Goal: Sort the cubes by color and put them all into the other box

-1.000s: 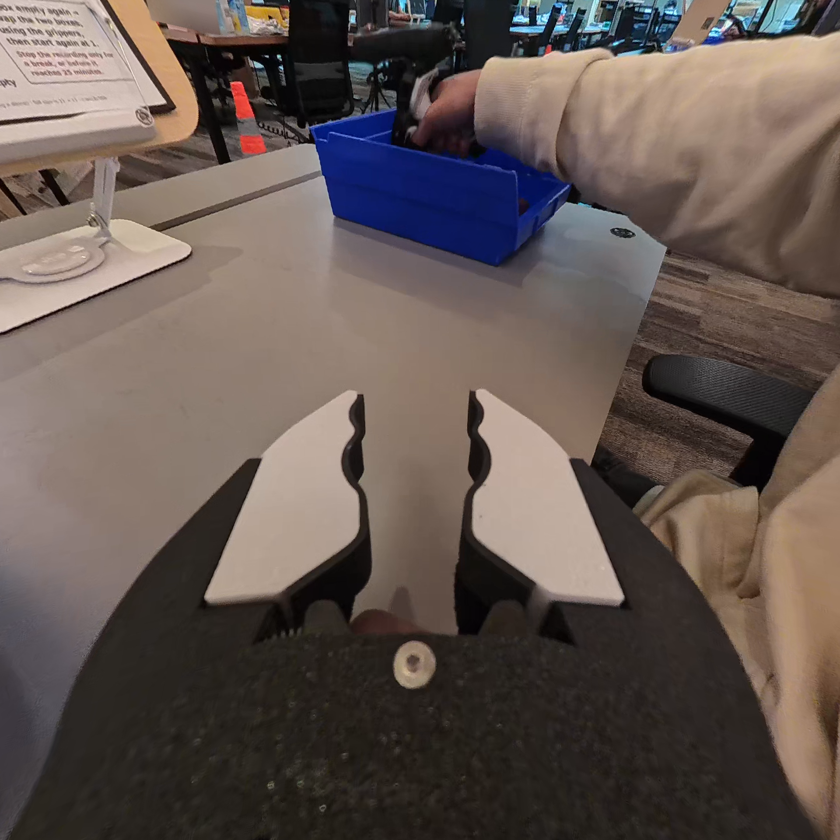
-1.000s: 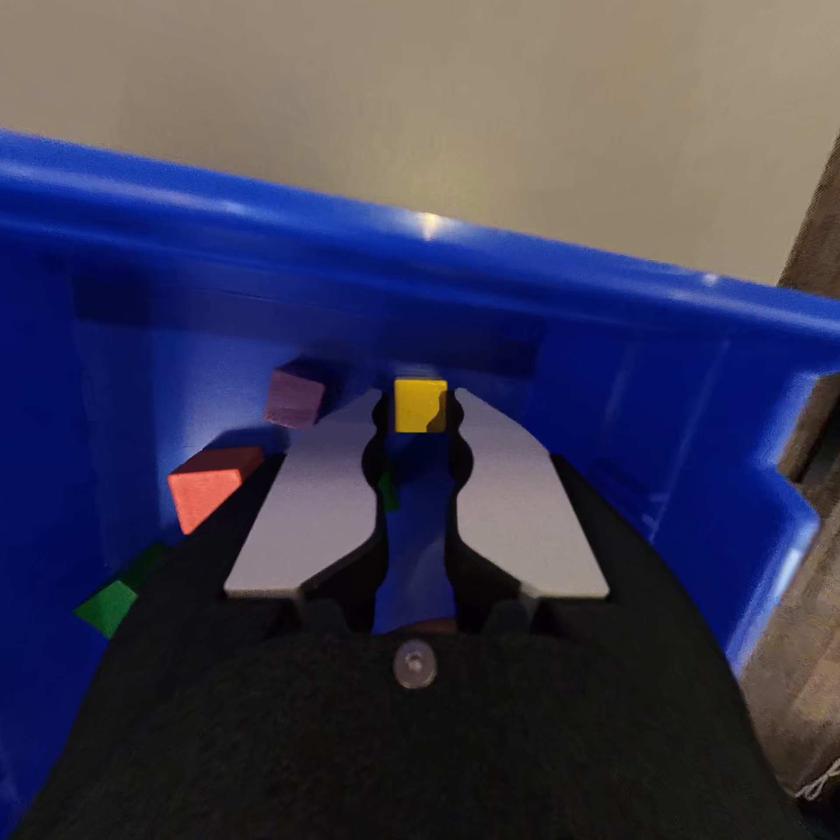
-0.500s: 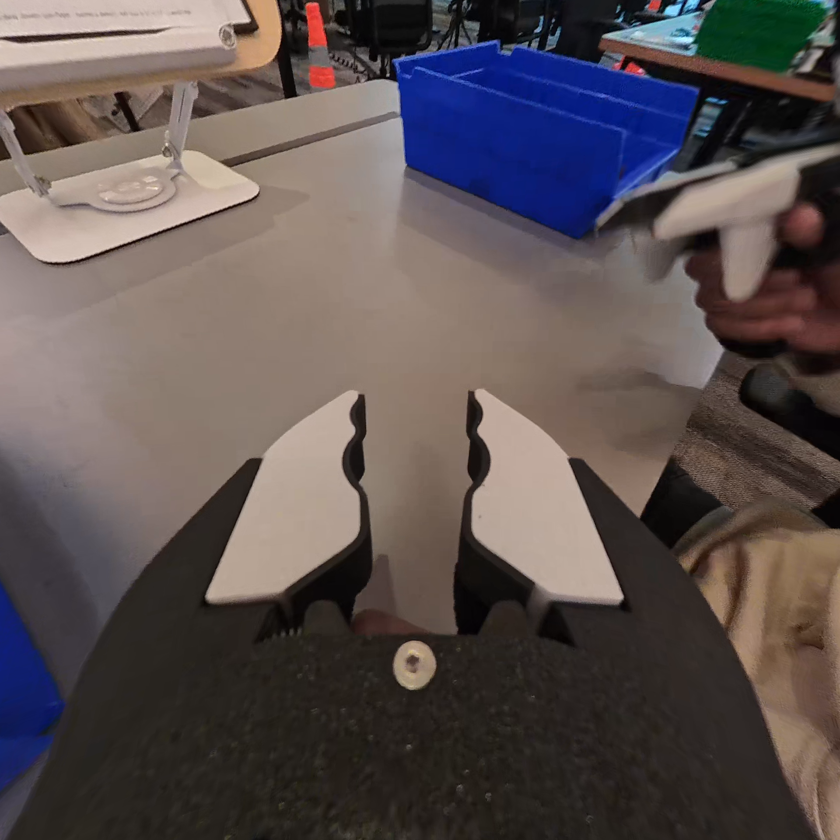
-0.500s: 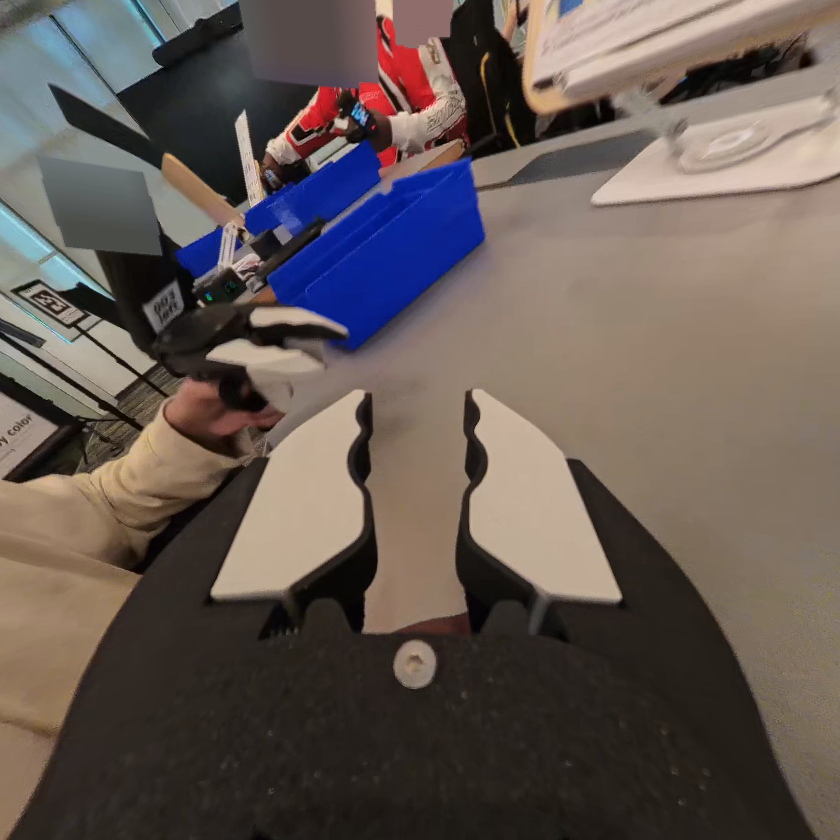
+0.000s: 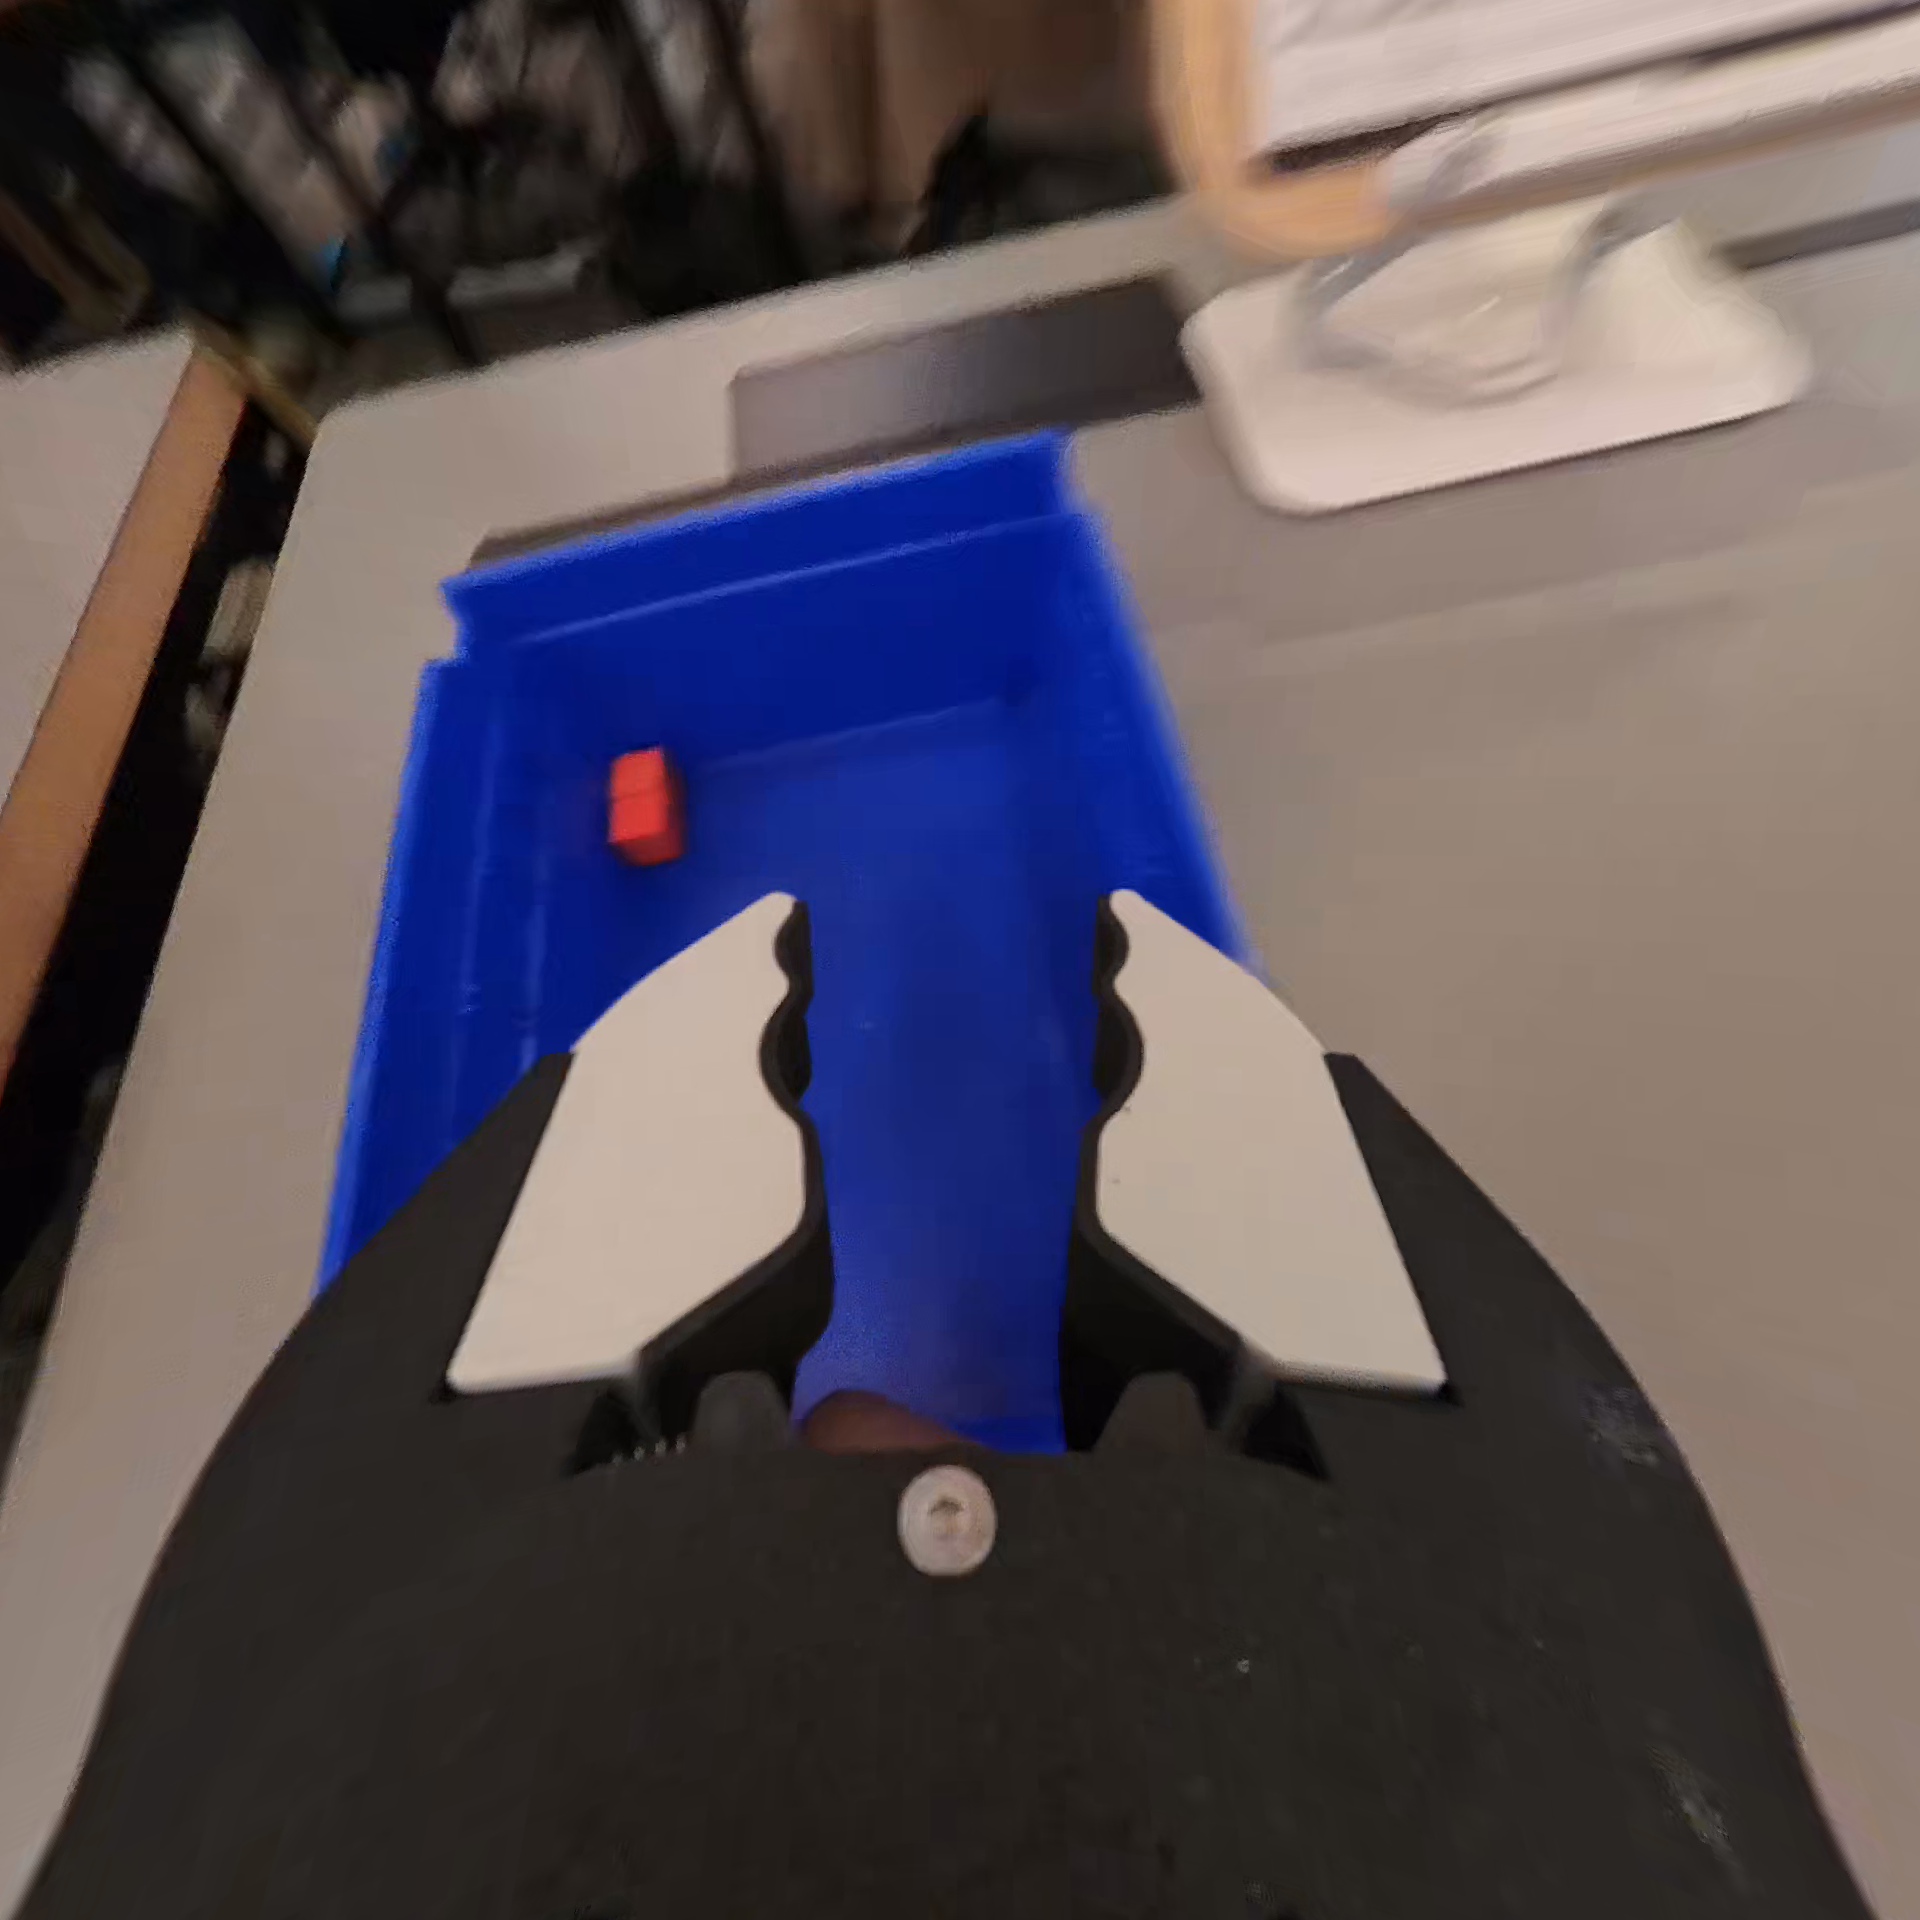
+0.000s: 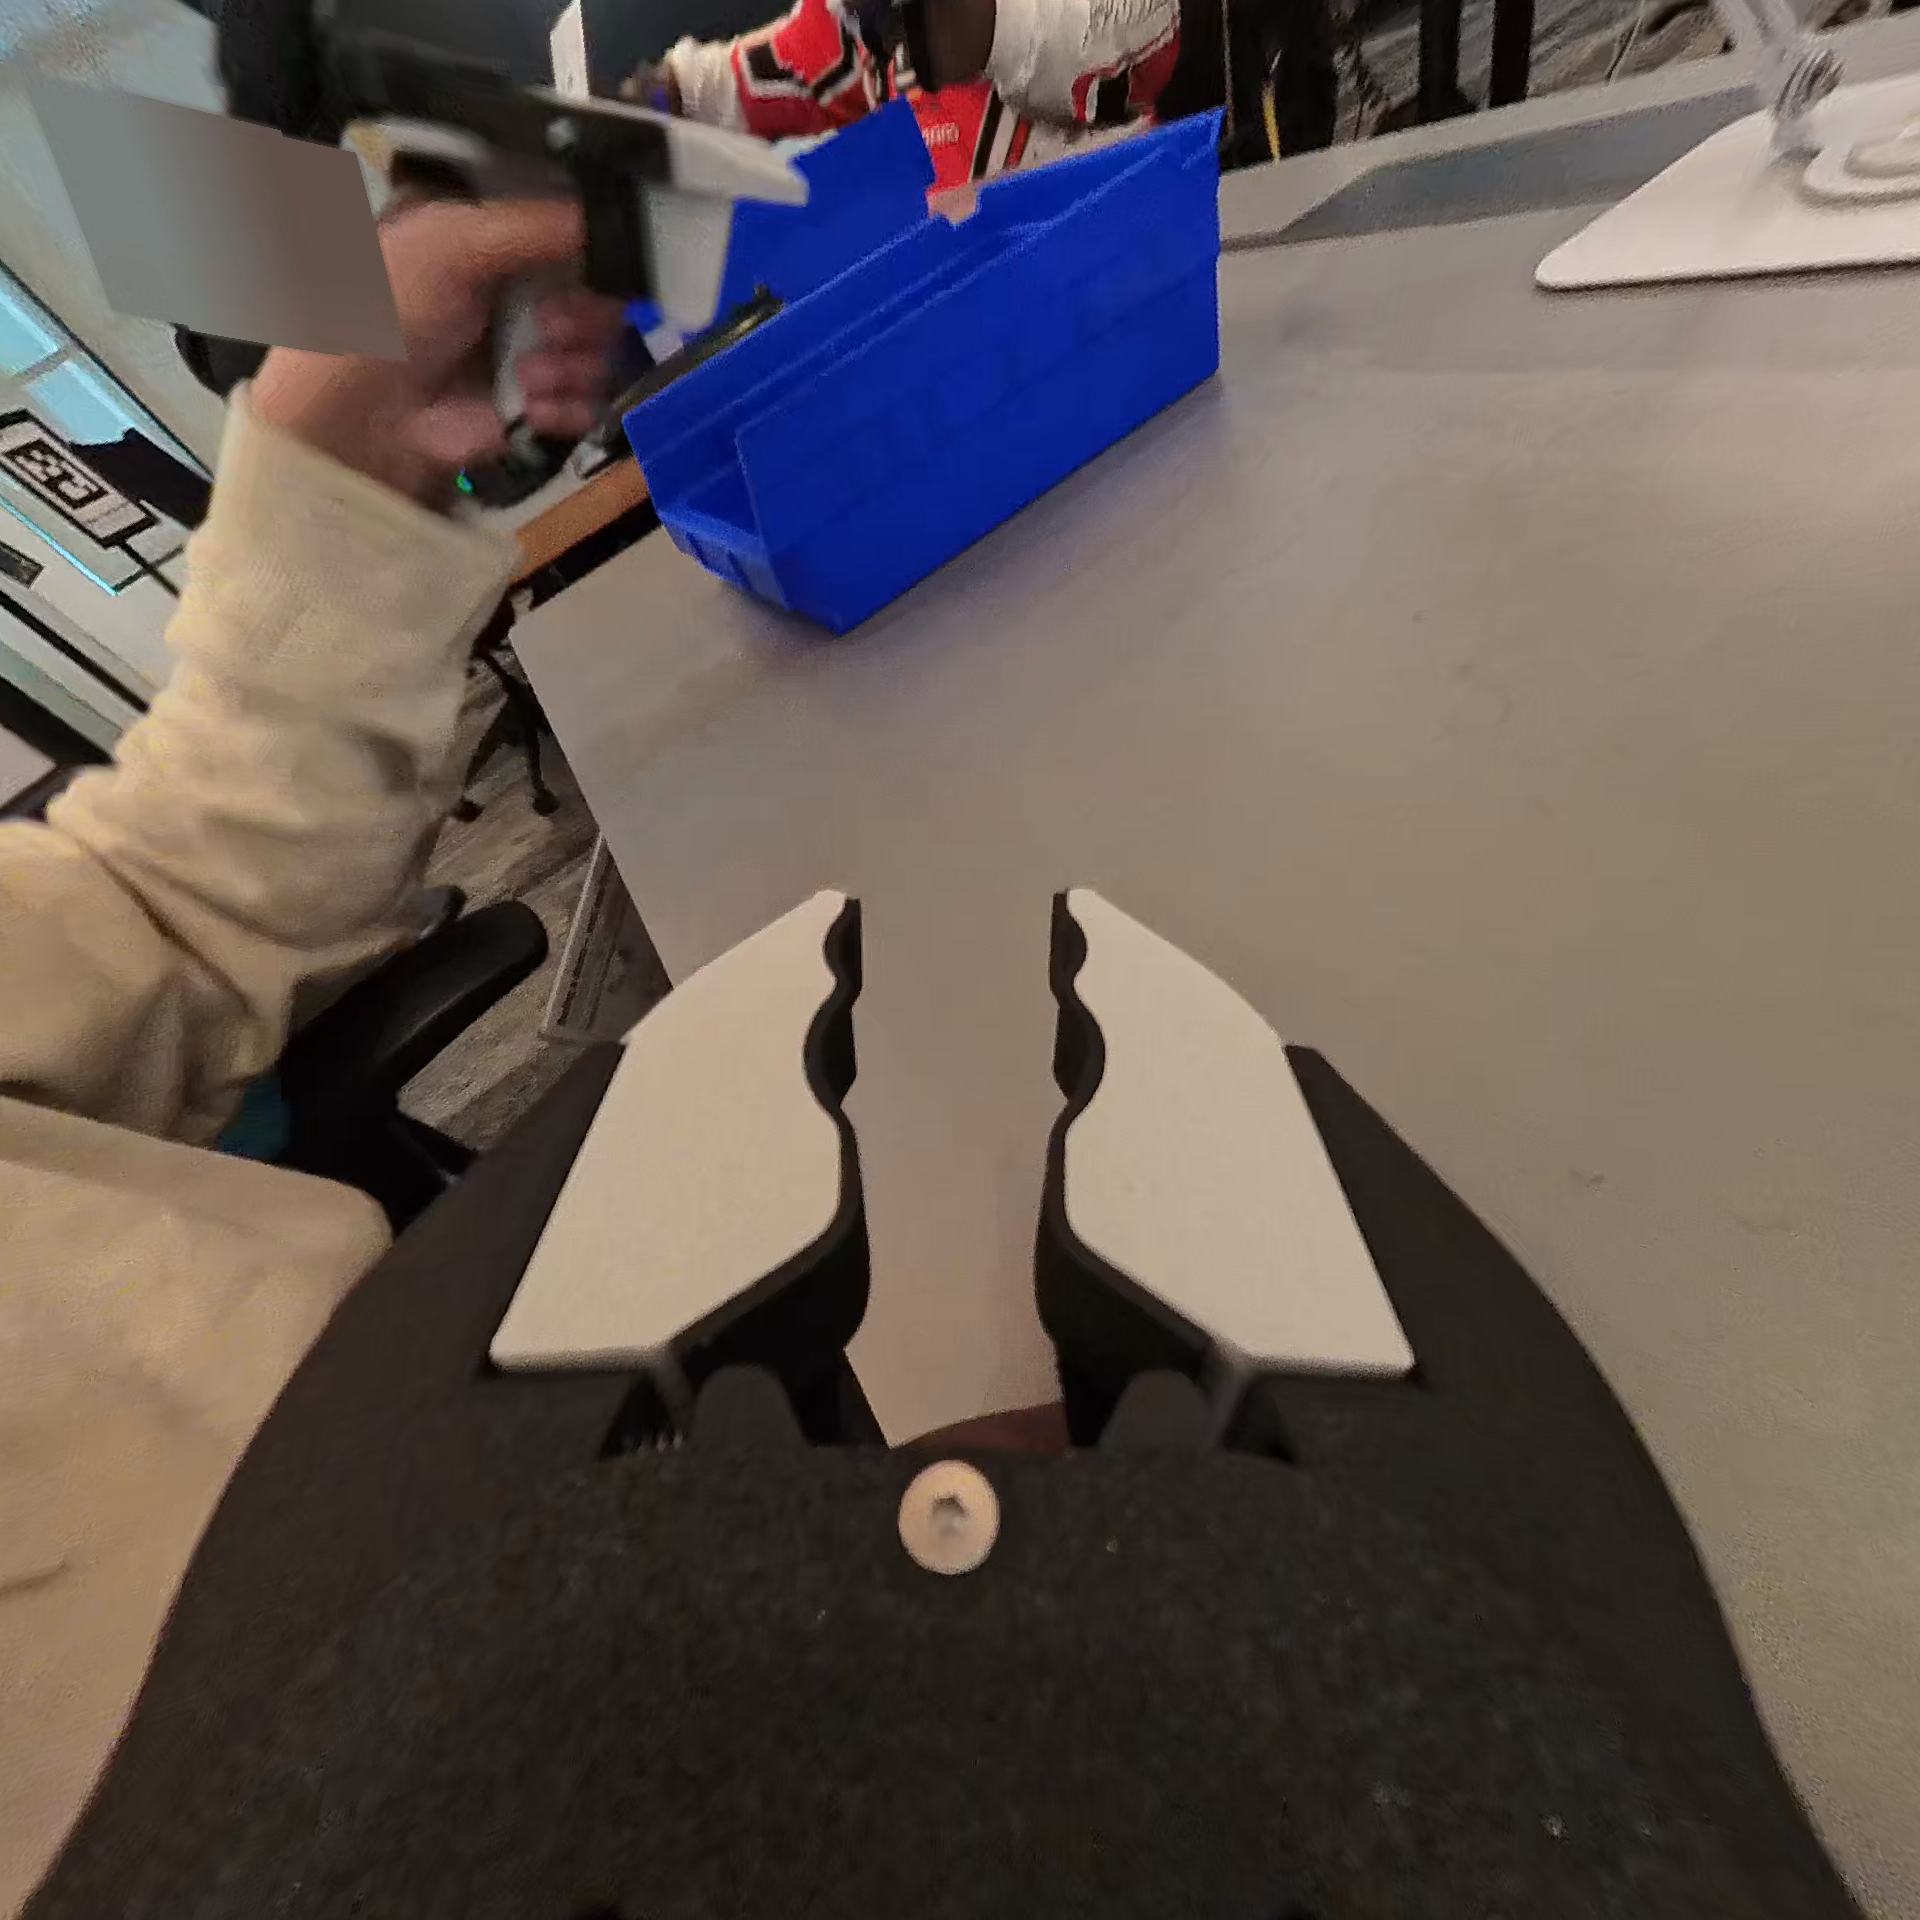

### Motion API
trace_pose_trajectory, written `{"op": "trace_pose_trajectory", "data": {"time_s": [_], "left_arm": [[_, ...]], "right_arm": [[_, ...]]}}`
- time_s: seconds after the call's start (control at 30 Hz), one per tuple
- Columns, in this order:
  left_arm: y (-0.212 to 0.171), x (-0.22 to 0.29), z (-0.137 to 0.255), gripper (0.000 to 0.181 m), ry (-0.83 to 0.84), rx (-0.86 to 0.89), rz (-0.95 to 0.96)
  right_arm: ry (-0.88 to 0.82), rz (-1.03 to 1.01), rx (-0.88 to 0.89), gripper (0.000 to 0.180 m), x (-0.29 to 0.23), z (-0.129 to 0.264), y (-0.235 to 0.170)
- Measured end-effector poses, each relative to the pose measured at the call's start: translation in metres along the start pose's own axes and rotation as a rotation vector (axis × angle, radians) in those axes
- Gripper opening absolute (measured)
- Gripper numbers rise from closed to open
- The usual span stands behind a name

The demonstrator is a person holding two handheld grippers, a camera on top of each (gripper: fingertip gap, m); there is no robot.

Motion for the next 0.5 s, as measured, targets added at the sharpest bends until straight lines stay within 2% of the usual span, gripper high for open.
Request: {"op": "trace_pose_trajectory", "data": {"time_s": [0.1,0.23,0.33,0.47,0.5], "left_arm": [[-0.003,-0.042,-0.07,0.056,0.151,-0.224,0.01],[-0.012,-0.071,-0.144,0.055,0.368,-0.458,-0.111],[-0.014,-0.074,-0.176,0.053,0.455,-0.563,-0.199],[-0.022,-0.071,-0.2,0.05,0.463,-0.67,-0.223],[-0.024,-0.073,-0.203,0.044,0.469,-0.689,-0.216]], "right_arm": [[0.043,-0.019,-0.024,0.034,0.0,-0.004,-0.004],[0.081,-0.011,-0.028,0.033,-0.005,-0.004,-0.005],[0.076,0.009,-0.035,0.033,-0.006,-0.003,-0.007],[0.09,-0.003,-0.035,0.032,-0.004,-0.002,-0.007],[0.095,-0.009,-0.034,0.032,-0.004,-0.001,-0.007]]}}
Point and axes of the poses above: each gripper's, where its closed fingertips meet, z back along the fingers, y out of its top, x = y × z across the jaws, the point moved 8 cm from there along z, back along the fingers, and after that the axes turned 4 degrees about -z, right-handed, at the moved point
